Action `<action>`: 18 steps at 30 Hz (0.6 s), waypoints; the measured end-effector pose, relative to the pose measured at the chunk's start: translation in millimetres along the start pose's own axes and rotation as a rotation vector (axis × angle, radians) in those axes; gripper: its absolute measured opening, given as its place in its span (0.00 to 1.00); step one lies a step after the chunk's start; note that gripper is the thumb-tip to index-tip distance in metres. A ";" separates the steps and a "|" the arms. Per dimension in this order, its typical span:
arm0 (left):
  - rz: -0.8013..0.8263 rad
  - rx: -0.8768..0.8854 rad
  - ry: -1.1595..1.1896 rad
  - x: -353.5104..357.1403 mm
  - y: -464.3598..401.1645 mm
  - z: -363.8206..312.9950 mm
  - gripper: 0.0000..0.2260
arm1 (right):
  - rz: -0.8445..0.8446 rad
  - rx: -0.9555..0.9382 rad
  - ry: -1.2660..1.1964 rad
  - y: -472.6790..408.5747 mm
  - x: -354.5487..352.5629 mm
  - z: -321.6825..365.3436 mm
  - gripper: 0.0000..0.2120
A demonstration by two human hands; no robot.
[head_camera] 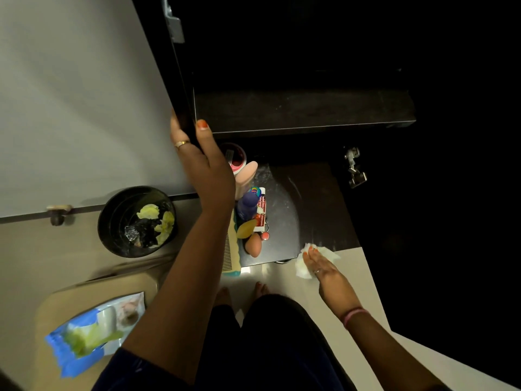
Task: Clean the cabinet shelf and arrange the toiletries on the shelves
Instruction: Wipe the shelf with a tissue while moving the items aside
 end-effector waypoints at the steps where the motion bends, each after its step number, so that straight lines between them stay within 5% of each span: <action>1: 0.004 -0.006 -0.009 0.2 0.2 -0.3 0.23 | -0.008 -0.017 -0.013 4.5 -4.8 1.5 0.41; 7: 0.011 -0.024 -0.025 0.2 0.3 -0.9 0.23 | -0.296 0.109 -0.364 -27.3 -85.2 25.6 0.23; 10: 0.017 -0.026 -0.020 -0.7 0.7 -3.3 0.23 | -0.435 0.116 -0.312 -80.6 -121.5 44.6 0.20; 18: 0.034 0.015 0.002 -3.1 0.6 3.7 0.24 | -0.084 -0.039 0.133 -183.5 -61.2 68.9 0.28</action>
Point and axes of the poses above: each hand's wrist, its own y-axis away from the middle knuckle, its own x-axis out of the palm, z = x × y, the point moved 4 cm from there along -y, towards the middle knuckle, and after that the axes turned 12 degrees about -y, right-handed, at the moved point
